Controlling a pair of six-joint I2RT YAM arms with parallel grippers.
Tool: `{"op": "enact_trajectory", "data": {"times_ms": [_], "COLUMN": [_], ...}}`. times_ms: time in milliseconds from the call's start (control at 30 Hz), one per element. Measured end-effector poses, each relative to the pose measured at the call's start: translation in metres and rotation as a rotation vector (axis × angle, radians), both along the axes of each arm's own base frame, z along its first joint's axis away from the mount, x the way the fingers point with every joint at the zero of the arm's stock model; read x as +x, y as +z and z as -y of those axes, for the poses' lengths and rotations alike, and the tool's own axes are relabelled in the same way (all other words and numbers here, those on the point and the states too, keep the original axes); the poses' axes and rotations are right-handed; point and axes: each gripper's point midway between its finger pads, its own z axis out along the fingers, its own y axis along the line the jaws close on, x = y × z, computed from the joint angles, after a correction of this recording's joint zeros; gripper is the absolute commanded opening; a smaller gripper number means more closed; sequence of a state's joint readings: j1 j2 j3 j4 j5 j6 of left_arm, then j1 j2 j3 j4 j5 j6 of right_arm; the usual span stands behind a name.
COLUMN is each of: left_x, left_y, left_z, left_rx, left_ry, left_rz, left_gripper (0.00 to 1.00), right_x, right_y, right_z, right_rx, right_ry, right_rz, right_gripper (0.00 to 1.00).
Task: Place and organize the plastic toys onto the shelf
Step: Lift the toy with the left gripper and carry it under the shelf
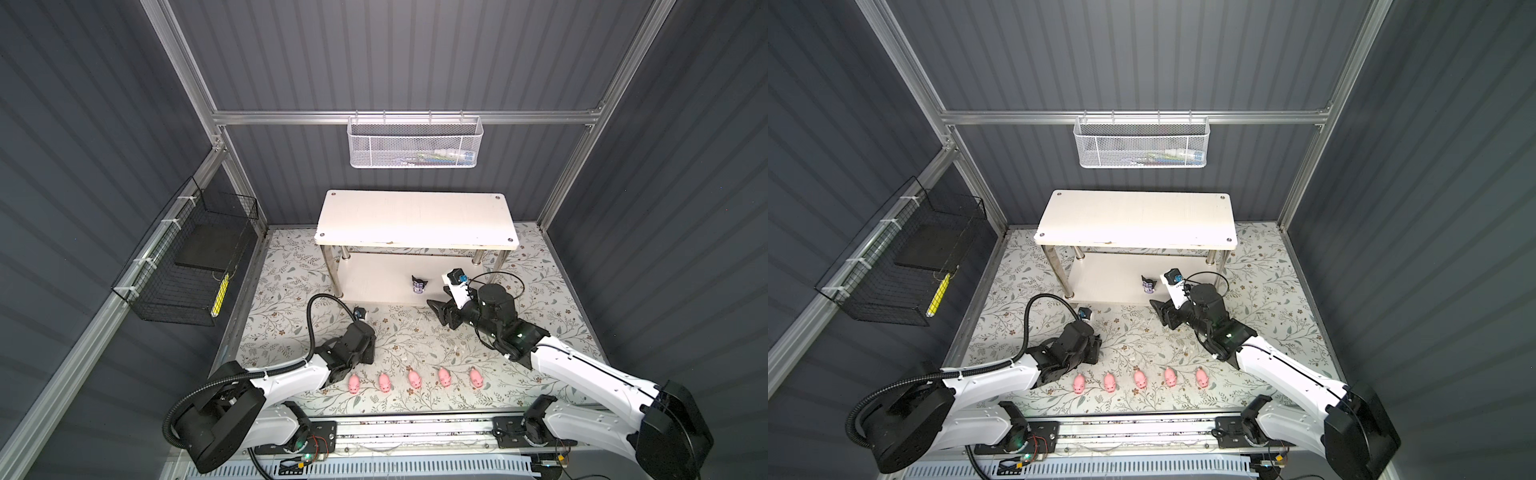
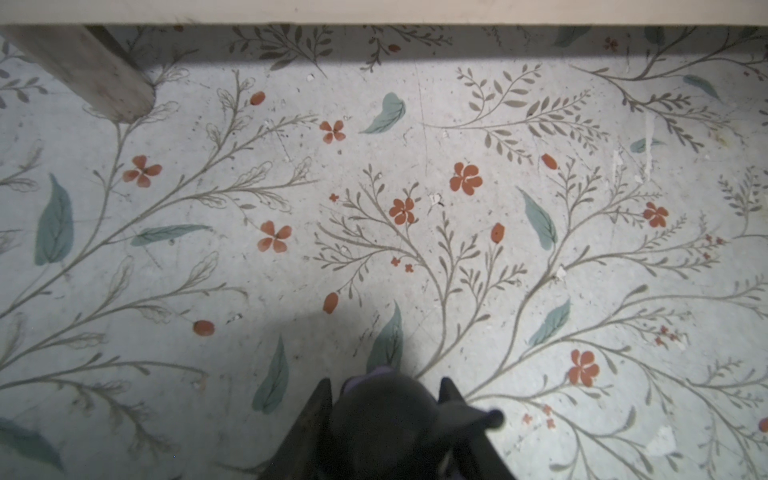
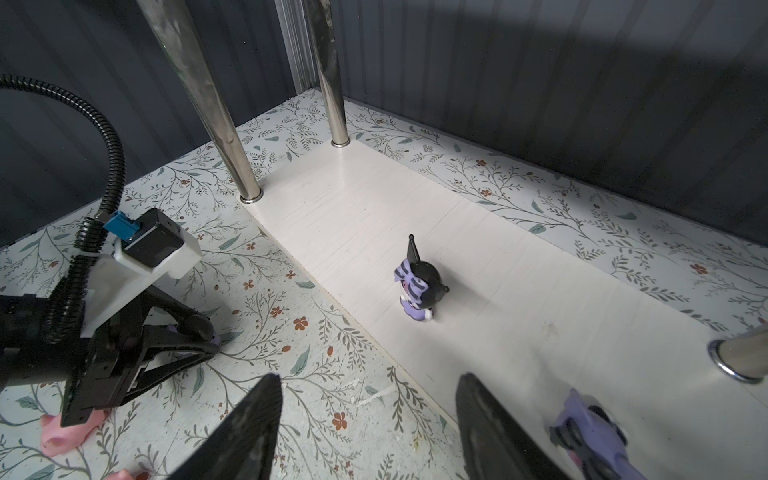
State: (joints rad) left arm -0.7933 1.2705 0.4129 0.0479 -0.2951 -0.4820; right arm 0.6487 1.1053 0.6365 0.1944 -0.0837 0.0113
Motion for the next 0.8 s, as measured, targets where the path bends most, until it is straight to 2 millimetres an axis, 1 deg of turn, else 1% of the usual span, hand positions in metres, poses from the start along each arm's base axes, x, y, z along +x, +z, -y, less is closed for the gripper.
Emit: {"op": "enact_trajectory", "data": {"times_ms": [100, 200, 367, 533, 600, 700, 800], "left_x": [0.002, 0.006, 0.019, 0.037, 0.045, 0.057, 0.068], "left_y": [0.004, 0.015, 0.045, 0.082, 0.093, 0.102, 0.102], "left_z": [0.002, 0.006, 0.019, 0.035, 0.042, 0.050, 0.051], "left_rx": [-0.003, -0.014, -0.028, -0.033, -0.029, -0.020, -0.007], "left_ry": [-0.001, -0.009, -0.049, -0.095, -0.106, -0.118, -0.118], "left_rz": [0.005, 0.026, 0.090, 0.181, 0.212, 0.246, 0.264], "left_gripper": [0.33, 0.33, 0.33, 0.33, 0.32, 0.32, 0.32], "right_x": [0.000, 0.000, 0.000, 0.000, 0.000, 0.000, -0.001], "right_y": [-0.001, -0.001, -0.001, -0.001, 0.000, 0.004, 0.008], "right_z": [0.000, 0.000, 0.001, 0.001, 0.001, 0.002, 0.003], "right_rx": [0.002, 0.004, 0.004, 0.004, 0.006, 0.012, 0.019], "right_ry": [-0.002, -0.004, -0.005, -0.006, -0.006, -0.006, -0.008], "right_rz": [-0.004, -0.006, -0.007, -0.006, -0.003, 0.005, 0.013], "right_gripper": [0.69, 0.69, 0.69, 0.69, 0.69, 0.69, 0.69]}}
